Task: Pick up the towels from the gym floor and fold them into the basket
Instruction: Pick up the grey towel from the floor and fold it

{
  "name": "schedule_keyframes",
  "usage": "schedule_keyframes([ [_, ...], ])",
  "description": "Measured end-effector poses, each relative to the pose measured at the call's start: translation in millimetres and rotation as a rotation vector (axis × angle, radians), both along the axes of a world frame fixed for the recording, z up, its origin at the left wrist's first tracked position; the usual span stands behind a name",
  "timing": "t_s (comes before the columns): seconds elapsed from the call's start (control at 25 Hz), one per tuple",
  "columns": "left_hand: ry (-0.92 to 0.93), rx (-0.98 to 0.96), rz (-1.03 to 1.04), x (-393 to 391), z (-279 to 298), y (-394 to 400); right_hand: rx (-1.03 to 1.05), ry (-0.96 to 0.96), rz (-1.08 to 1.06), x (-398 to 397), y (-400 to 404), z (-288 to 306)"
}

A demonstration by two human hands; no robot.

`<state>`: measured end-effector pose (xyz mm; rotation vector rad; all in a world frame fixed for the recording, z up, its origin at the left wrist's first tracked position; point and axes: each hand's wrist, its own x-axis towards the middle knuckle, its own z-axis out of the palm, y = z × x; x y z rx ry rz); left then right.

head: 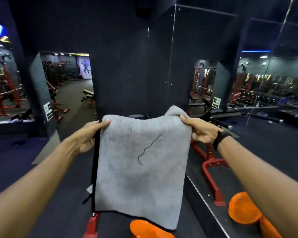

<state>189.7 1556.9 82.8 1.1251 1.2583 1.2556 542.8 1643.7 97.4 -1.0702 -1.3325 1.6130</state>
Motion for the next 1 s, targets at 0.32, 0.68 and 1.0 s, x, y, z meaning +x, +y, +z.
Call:
schedule_keyframes([
  [0.32,-0.118,0.132,0.065,13.5,-0.8,2.6,0.226,-0.088,0.051,-18.2,-1.1,-23.9],
  [0.68,0.108,0.174,0.157,2.4,5.9,3.9,0.492,-0.181,-0.086,-10.1,8.5,-13.1],
  [1.0,0.606,0.29,0.251,-8.4,6.8,9.4,0.698,-0.438,-0.236,-6.1,9.8,-13.4],
])
